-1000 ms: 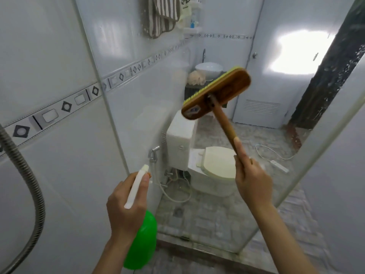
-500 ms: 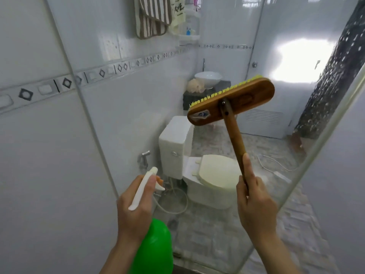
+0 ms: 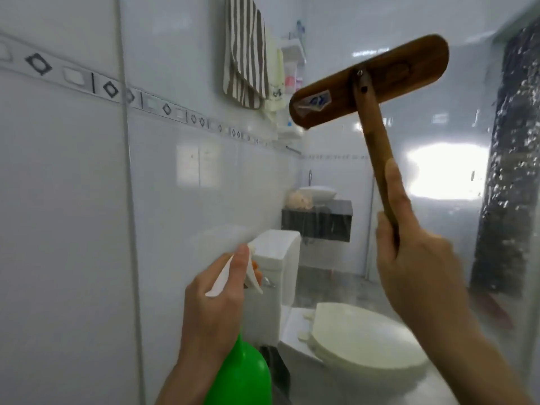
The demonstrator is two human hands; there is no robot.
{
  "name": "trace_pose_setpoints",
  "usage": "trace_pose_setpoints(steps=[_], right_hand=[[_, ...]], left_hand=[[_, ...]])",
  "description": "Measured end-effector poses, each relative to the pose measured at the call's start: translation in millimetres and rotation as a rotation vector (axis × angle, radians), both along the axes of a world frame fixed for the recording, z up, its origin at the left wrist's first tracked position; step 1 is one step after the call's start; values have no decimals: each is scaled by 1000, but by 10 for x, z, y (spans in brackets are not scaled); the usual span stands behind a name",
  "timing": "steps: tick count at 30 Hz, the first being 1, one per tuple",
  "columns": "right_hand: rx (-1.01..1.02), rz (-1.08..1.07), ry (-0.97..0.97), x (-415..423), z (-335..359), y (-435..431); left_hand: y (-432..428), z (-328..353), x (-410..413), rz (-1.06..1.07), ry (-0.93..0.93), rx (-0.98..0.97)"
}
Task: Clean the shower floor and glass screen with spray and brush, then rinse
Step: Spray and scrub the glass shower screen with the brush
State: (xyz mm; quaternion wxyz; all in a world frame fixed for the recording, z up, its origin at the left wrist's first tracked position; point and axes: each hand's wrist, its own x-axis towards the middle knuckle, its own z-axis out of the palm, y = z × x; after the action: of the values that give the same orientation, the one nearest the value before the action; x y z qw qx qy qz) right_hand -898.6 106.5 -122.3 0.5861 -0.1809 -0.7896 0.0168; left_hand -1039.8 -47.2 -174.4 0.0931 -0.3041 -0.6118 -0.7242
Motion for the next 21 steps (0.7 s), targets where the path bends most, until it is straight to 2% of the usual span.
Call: trace_pose_setpoints(steps=[5,9,15,21], right_hand=[[63,-50,16,-114,-154,70],[43,-56,37,-132,-319,30],[39,-108,16,-103,-565,55],[28,-103,8,-66,-651,11]], left_hand=[[73,-456,-247,74,112,32],[55,-663,-295,96,107,83],[-35,-694,-248,76,89,67],[-1,-686,-25,31,156,15]])
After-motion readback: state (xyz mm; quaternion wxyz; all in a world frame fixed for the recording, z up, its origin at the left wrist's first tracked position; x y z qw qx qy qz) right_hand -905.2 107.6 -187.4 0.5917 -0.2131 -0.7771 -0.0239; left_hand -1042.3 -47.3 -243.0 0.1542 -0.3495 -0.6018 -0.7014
